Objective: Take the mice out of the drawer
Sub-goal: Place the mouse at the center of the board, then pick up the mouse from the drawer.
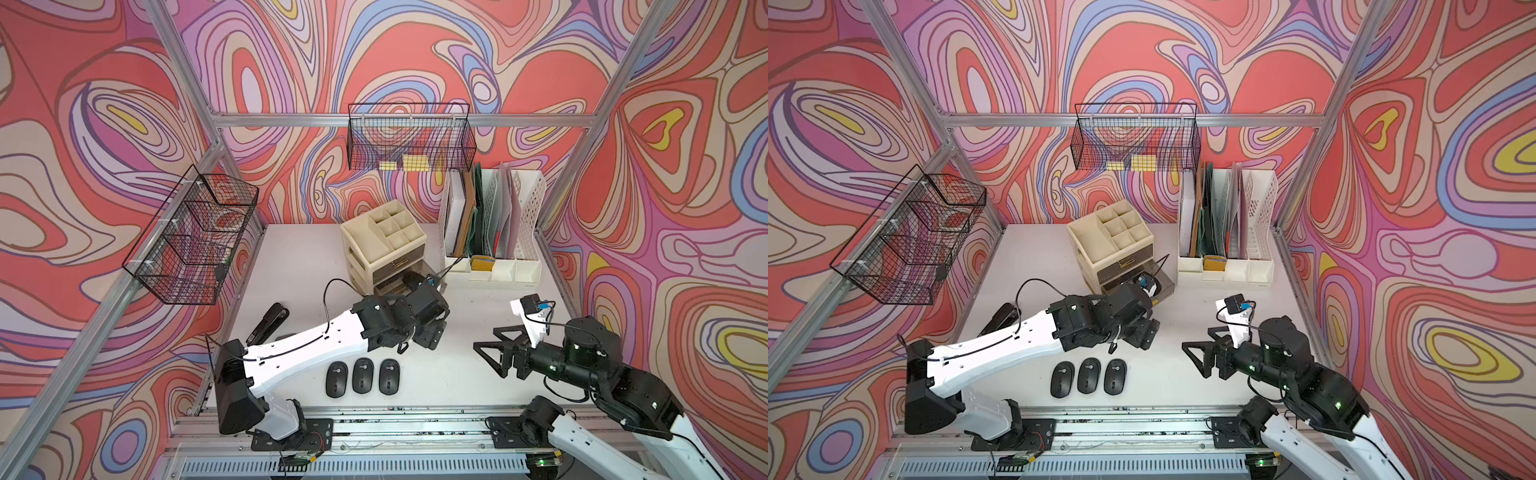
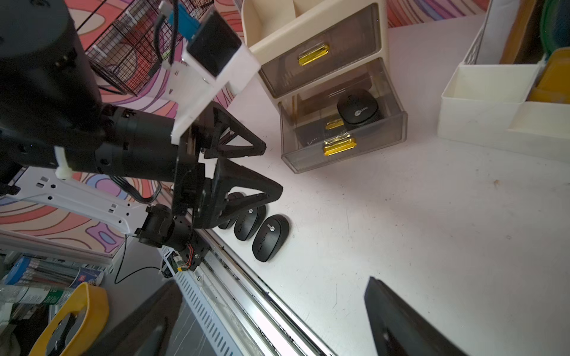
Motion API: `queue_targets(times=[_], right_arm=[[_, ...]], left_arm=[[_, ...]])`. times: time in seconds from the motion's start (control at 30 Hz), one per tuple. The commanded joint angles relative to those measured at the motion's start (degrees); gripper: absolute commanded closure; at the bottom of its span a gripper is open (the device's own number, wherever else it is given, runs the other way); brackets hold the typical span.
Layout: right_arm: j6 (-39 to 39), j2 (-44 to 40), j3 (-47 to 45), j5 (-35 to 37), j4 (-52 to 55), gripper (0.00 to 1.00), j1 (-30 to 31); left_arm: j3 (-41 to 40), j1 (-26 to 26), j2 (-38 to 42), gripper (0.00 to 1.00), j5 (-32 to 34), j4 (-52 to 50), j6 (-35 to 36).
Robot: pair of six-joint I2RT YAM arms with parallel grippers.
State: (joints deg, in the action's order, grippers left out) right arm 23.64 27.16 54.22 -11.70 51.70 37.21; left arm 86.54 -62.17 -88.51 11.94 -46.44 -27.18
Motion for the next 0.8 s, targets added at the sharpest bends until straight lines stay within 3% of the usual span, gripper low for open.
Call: queue_targets(times=[0.0, 0.17, 0.33, 0.4, 0.53, 0.7, 0.77], right_arm=[[0.1, -1.5, 0.3, 4.4, -1.5, 0.02, 0.2], [-0.3, -2.7, 0.7, 7.9, 0.6, 0.02, 0.2], [-0.6, -4.3, 0.6, 11.7, 2.3, 0.02, 0.2], [-0.6, -5.3, 0.3, 12.7, 2.3, 0.02, 0.2], [-0.2, -6.8, -1.3, 13.0, 1.8, 0.02, 0.2], [-0.1, -6.7, -1.8, 13.0, 1.5, 0.02, 0.2], [-0.2, -6.6, -1.9, 12.9, 1.5, 0.02, 0.2]], left_arm=[[5.2, 2.4, -4.1, 0.21, -2.6, -4.7, 9.0], [12.3, 6.1, -9.5, 0.27, -8.3, -5.9, 14.9], [19.3, 8.5, -15.6, 0.38, -8.6, -7.9, 18.0], [21.4, 9.5, -17.9, 0.52, -8.6, -8.0, 19.0], [24.2, 11.5, -21.6, 0.67, -8.6, -6.8, 20.8], [26.8, 14.3, -26.1, 0.97, -8.3, -4.8, 22.7], [27.0, 15.1, -27.4, 1.00, -8.1, -3.4, 23.9]])
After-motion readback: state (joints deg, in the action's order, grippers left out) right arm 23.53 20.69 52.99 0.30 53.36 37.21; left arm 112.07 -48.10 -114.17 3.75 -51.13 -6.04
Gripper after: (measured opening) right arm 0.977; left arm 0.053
